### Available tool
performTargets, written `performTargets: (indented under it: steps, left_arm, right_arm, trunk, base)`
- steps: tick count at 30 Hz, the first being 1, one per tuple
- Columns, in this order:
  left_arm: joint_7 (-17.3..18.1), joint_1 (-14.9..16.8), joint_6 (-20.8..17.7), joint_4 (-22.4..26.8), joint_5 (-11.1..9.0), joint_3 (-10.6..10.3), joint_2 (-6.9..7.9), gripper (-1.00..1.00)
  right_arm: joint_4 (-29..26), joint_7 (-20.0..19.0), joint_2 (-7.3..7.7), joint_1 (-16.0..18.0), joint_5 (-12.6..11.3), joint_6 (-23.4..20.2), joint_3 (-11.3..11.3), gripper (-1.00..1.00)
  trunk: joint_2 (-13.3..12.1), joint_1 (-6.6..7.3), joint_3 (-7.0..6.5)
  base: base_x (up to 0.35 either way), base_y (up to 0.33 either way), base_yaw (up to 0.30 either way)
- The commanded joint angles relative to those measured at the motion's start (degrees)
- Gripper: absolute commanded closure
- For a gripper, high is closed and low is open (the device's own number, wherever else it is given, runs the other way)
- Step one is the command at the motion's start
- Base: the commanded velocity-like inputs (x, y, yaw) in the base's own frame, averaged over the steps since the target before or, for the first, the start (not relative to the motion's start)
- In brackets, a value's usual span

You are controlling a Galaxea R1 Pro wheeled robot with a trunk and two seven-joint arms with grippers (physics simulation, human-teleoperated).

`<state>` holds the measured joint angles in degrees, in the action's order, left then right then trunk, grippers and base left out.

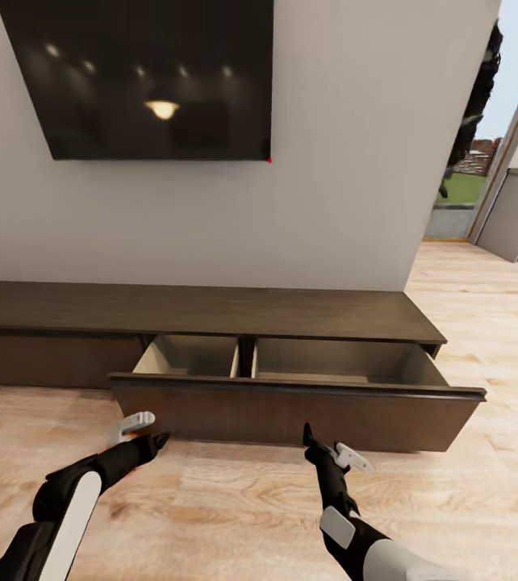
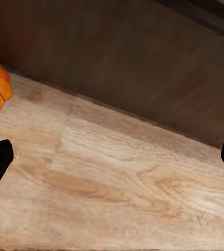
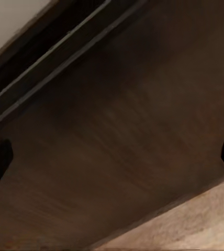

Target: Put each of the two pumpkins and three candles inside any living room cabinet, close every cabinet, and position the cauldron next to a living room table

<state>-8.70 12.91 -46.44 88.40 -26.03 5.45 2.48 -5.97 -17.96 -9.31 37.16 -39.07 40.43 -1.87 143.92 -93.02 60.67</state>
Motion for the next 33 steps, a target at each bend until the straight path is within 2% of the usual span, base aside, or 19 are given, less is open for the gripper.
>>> performTargets:
  steps: [1, 2, 3, 4, 5, 8, 11, 13, 16, 18, 19, 20, 21, 22, 24, 26, 30, 31, 33]
  left_arm:
    - [-0.7, -0.8, 0.2, -0.1, -0.3, 0.2, 0.0, -1.0]
    - [-0.8, -1.4, 0.6, -0.1, -0.2, 0.2, 0.0, -1.0]
    - [-0.8, -2.9, 3.3, -0.1, 0.2, 0.3, -0.01, -1.0]
    - [-0.8, -3.8, 6.0, 0.0, 0.5, 0.4, -0.01, -1.0]
    - [-0.7, -4.3, 7.4, 0.1, 0.7, 0.4, -0.01, -1.0]
    - [-0.6, -7.1, 13.4, 1.7, 1.9, 0.4, 0.04, -1.0]
    - [-0.6, -9.7, 15.5, 3.4, 2.4, 0.4, 0.02, -1.0]
    - [-0.6, -10.6, 16.8, 3.8, 2.6, 0.4, 0.02, -1.0]
    - [-0.6, -12.3, 20.9, 4.1, 2.7, 0.5, 0.05, -1.0]
    - [-0.6, -13.7, 22.8, 4.1, 3.3, 0.5, 0.06, -1.0]
    - [-0.6, -14.3, 23.5, 4.1, 3.7, 0.6, 0.07, -1.0]
    - [-0.6, -14.4, 23.6, 4.1, 3.9, 0.6, 0.07, -1.0]
    - [-0.7, -14.5, 23.7, 4.0, 4.1, 0.7, 0.1, -1.0]
    - [-0.8, -14.7, 23.8, 3.9, 4.2, 1.0, 0.13, -1.0]
    - [-0.8, -14.8, 23.6, 3.8, 4.3, 2.4, 0.22, -1.0]
    - [-0.9, -14.8, 23.0, 3.7, 4.3, 3.8, 0.31, -1.0]
    - [-0.8, -14.8, 19.6, 2.3, 4.2, 7.1, 0.4, -1.0]
    - [-0.8, -14.8, 19.3, 2.0, 4.2, 7.6, 0.41, -1.0]
    - [-0.8, -14.8, 18.6, 0.7, 4.2, 9.0, 0.42, -1.0]
  right_arm:
    - [0.0, 1.7, -0.45, 0.0, 1.9, 0.4, -0.2, -1.0]
    - [0.0, 3.0, -0.66, 0.0, 3.2, 0.6, -0.2, -1.0]
    - [-0.1, 7.4, -0.68, 0.0, 7.7, 1.2, -0.1, -1.0]
    - [-0.1, 10.3, -0.68, 0.0, 10.7, 1.5, 0.0, -1.0]
    - [-0.1, 11.7, -0.68, 0.0, 12.3, 1.6, 0.0, -1.0]
    - [-0.2, 18.4, -0.68, 0.0, 20.4, 1.8, 0.2, -1.0]
    - [-0.1, 21.8, -0.68, 0.0, 24.3, 1.2, 0.5, -1.0]
    - [-0.2, 22.7, -0.68, 0.0, 25.2, -0.9, 0.7, -1.0]
    - [-2.0, 23.9, -0.68, 0.0, 25.9, -7.8, 0.9, -1.0]
    - [-5.0, 26.2, -0.68, 0.0, 26.5, -14.8, 1.1, -1.0]
    - [-8.0, 28.2, -0.68, 0.0, 27.8, -21.6, 1.9, -1.0]
    - [-9.2, 29.0, -0.68, 0.0, 28.4, -24.2, 2.4, -1.0]
    - [-11.6, 30.8, -0.68, 0.0, 29.6, -29.7, 3.8, -1.0]
    - [-15.2, 33.5, -0.68, 0.0, 30.6, -37.2, 6.5, -1.0]
    - [-18.6, 35.7, -0.68, 0.0, 31.1, -42.9, 9.8, -1.0]
    - [-20.2, 36.6, -0.68, 0.0, 31.2, -45.2, 11.4, -1.0]
    - [-21.2, 36.3, -0.68, 0.0, 26.1, -47.1, 12.4, -1.0]
    - [-21.2, 35.6, -0.68, 0.0, 25.5, -47.2, 12.4, -1.0]
    - [-20.2, 30.7, -0.68, 0.0, 23.8, -47.5, 12.6, -1.0]
  trunk:
    - [0.0, 0.04, -0.18]
    - [0.0, 0.06, -0.4]
    - [0.0, 0.09, -0.62]
    - [0.0, 0.11, -0.84]
    - [0.0, 0.14, -1.06]
    - [-0.1, 0.22, -1.73]
    - [-0.1, 0.29, -2.39]
    - [-0.2, 0.34, -2.84]
    - [-0.2, 0.42, -3.5]
    - [-0.2, 0.47, -3.94]
    - [-0.2, 0.5, -4.16]
    - [-0.2, 0.53, -4.39]
    - [-0.3, 0.55, -4.61]
    - [-0.3, 0.58, -4.83]
    - [-0.3, 0.63, -5.27]
    - [-0.3, 0.68, -5.72]
    - [-0.4, 0.78, -6.6]
    - [-0.4, 0.81, -6.82]
    - [-0.4, 0.86, -7.27]
  base:
    - [0.0, 0.0, 0.0]
    - [0.0, 0.0, 0.0]
    - [0.0, 0.0, 0.0]
    - [0.0, 0.0, 0.0]
    - [0.0, 0.0, 0.0]
    - [0.0, 0.0, 0.0]
    - [0.0, 0.0, 0.0]
    - [0.0, 0.0, 0.0]
    - [0.0, 0.0, 0.0]
    - [0.0, 0.0, 0.0]
    - [0.0, 0.0, 0.0]
    - [0.0, 0.0, 0.0]
    - [0.0, 0.0, 0.0]
    - [0.0, 0.0, 0.0]
    - [0.0, 0.0, 0.0]
    - [0.0, 0.0, 0.0]
    - [0.0, 0.0, 0.0]
    - [0.0, 0.0, 0.0]
    - [0.0, 0.0, 0.0]
